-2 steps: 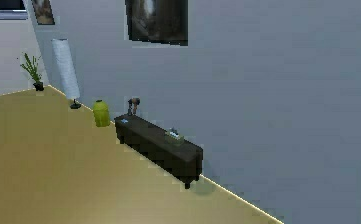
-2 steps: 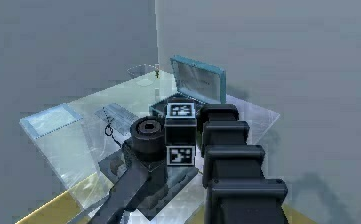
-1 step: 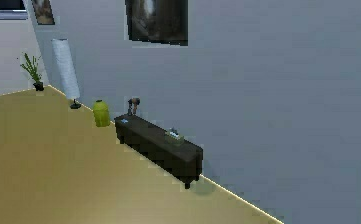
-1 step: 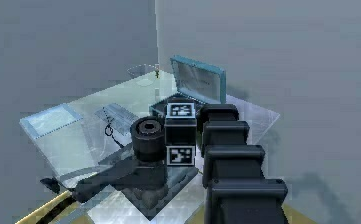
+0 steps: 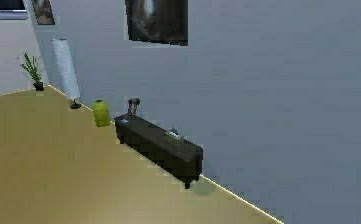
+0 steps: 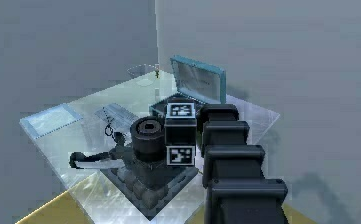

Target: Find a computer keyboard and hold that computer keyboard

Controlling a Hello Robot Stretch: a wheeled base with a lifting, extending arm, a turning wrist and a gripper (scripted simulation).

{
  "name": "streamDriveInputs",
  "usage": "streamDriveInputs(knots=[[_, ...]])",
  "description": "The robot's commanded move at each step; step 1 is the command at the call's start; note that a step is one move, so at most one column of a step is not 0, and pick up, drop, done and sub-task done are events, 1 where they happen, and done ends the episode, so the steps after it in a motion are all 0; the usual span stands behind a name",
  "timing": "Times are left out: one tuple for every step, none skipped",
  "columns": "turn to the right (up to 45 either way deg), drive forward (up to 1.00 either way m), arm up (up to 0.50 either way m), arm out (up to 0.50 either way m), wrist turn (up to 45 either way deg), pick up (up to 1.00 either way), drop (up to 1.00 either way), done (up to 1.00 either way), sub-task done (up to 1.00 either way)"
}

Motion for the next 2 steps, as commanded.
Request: streamDriveInputs(knots=[[0.0,0.0,0.0,0.0,24.0,0.0,0.0,0.0,0.0],[0.0,0.0,-0.3,0.0,0.0,0.0,0.0,0.0,0.0]])
